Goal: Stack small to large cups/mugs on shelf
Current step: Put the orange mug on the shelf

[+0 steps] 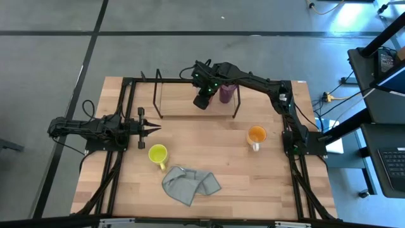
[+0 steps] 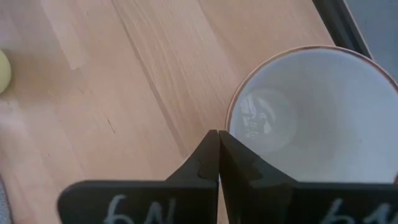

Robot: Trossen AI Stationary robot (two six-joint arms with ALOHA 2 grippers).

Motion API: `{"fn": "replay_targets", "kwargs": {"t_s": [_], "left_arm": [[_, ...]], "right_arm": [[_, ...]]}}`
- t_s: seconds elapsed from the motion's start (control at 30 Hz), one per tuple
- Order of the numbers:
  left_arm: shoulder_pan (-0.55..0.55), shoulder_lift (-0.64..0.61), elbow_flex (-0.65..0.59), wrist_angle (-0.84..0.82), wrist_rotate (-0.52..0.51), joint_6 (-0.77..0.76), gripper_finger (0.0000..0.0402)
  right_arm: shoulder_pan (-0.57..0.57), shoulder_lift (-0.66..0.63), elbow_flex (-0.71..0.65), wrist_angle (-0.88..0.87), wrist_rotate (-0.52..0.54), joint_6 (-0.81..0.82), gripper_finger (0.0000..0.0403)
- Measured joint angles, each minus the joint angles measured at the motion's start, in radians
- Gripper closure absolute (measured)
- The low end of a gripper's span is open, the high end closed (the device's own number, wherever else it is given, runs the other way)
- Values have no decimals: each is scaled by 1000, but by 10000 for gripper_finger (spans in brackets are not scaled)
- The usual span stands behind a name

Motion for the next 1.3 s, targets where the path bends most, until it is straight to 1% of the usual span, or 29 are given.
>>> {"fn": "replay_targets", "kwargs": {"t_s": [0.17,0.3,0.33,0.43,0.6,0.7,0.73,0.9,1.0,1.17,1.3], "left_arm": [[0,0,0,0,0,0,369],[0,0,0,0,0,0,369],[0,0,0,0,0,0,369],[0,0,0,0,0,0,369],[0,0,0,0,0,0,369],[0,0,0,0,0,0,369],[0,0,0,0,0,0,369],[0,0,0,0,0,0,369],[0,0,0,0,0,0,369],[0,0,0,0,0,0,369],[0,0,0,0,0,0,369]], "right_arm": [[0,0,0,-1,-3,15,398],[1,0,0,3,-110,13,398],[5,0,0,12,-123,9,398],[30,0,0,57,-131,-42,398],[64,0,0,156,-134,-176,398],[66,0,0,209,-79,-219,398],[62,0,0,225,-60,-226,398],[5,0,0,313,-43,-218,398],[-33,6,0,316,-45,-198,398],[-85,47,0,243,-142,-173,398],[-89,60,0,242,-158,-219,398]]}}
